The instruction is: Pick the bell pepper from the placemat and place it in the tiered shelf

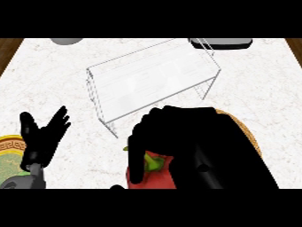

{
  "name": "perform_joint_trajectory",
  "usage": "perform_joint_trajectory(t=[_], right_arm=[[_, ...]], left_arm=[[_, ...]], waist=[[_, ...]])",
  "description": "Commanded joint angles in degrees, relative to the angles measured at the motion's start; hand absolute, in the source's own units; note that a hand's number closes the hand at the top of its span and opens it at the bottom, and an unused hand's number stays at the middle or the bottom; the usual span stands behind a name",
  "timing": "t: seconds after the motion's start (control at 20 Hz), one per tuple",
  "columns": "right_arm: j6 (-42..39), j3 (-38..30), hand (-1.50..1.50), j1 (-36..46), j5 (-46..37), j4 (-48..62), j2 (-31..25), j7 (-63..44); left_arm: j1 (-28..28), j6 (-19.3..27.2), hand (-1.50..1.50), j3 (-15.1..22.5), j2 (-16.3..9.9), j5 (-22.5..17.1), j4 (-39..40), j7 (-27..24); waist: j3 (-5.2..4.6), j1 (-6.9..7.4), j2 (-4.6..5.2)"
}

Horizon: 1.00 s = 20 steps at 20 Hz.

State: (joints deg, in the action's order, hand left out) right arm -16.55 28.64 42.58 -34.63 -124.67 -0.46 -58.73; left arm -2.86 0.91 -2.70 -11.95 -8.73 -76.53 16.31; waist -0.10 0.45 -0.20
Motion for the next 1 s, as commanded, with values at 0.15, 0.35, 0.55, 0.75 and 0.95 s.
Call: perform_joint_trajectory(t=[0.15, 0.35, 0.55, 0.75, 0.95], right_arm=[[-1.57, -17.55, 1.50, 19.43, 6.31, 16.29, 0.44, -3.32], [-3.80, -24.60, 1.50, 25.67, 8.71, 22.91, -2.05, 0.21], [-2.54, -25.42, 1.50, 26.88, 7.87, 31.67, -3.65, 7.35], [-4.88, -26.94, 1.50, 29.94, 9.61, 40.24, -5.28, 12.39], [-4.45, -25.09, 1.50, 28.93, 6.88, 44.71, -6.94, 20.17]], left_arm=[[-0.07, 1.50, 0.00, 1.21, 1.66, 1.40, -0.76, 0.53], [0.88, 0.12, 0.00, 0.56, 0.96, 0.99, -0.43, -0.26], [0.82, 0.77, 0.00, 0.56, 1.75, 1.48, -0.37, -0.52], [-0.90, -1.96, 0.00, -1.54, -0.03, -0.34, 1.52, -1.26], [-1.02, 0.75, 0.00, 0.58, 1.97, 2.55, 0.79, -0.61]], waist=[[0.02, 0.35, 0.17], [0.05, 0.12, 0.14], [0.06, 0.16, 0.25], [0.04, 0.16, 0.36], [0.06, -0.01, 0.36]])
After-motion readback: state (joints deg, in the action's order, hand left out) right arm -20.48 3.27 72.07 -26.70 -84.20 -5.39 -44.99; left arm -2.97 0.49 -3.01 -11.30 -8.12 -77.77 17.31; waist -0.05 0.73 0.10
